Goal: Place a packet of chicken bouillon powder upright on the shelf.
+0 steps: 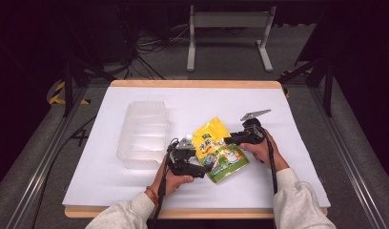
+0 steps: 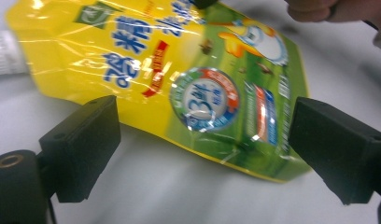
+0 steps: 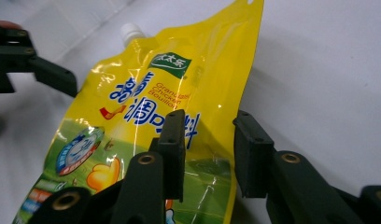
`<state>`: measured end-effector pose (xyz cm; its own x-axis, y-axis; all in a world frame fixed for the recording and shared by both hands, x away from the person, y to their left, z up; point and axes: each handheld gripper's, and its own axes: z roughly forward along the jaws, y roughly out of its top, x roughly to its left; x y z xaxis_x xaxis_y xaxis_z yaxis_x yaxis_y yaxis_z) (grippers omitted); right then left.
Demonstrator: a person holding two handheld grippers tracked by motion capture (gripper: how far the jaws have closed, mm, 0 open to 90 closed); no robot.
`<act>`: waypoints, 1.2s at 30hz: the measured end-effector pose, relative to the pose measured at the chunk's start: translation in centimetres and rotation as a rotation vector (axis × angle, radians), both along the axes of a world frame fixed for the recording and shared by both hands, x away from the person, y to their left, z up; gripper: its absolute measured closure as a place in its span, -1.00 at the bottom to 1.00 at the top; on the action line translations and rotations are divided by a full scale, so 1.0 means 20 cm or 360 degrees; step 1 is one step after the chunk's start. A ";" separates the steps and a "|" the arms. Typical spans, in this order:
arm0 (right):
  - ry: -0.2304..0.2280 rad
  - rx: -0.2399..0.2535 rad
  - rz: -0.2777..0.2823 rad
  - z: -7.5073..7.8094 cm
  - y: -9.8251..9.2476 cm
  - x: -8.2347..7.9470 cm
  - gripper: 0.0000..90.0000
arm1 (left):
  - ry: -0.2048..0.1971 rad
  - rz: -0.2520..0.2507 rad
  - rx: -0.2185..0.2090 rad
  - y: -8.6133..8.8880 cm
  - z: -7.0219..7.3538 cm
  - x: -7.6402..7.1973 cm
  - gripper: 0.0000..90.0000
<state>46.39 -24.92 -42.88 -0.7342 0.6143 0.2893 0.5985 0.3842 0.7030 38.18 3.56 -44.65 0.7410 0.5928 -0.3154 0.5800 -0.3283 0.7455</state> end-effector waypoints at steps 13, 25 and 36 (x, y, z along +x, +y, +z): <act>-0.0154 0.0191 0.0044 0.05 -0.10 -0.15 0.98 | 0.0039 -0.0091 -0.0033 -0.03 -0.01 0.01 -0.26; -0.0321 0.0302 0.0015 0.14 -0.16 -0.26 1.00 | -0.0085 -0.0152 -0.0101 -0.01 0.06 0.02 0.63; -0.0518 0.0405 0.0071 0.31 -0.16 -0.41 1.00 | -0.0407 -0.0167 -0.0078 0.08 0.27 -0.05 0.97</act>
<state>38.15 -28.17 -36.73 -0.8368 0.5184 0.1761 0.3159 0.1944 0.9287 37.10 5.23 -39.29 0.8568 0.4972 -0.1368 0.3359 -0.3368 0.8796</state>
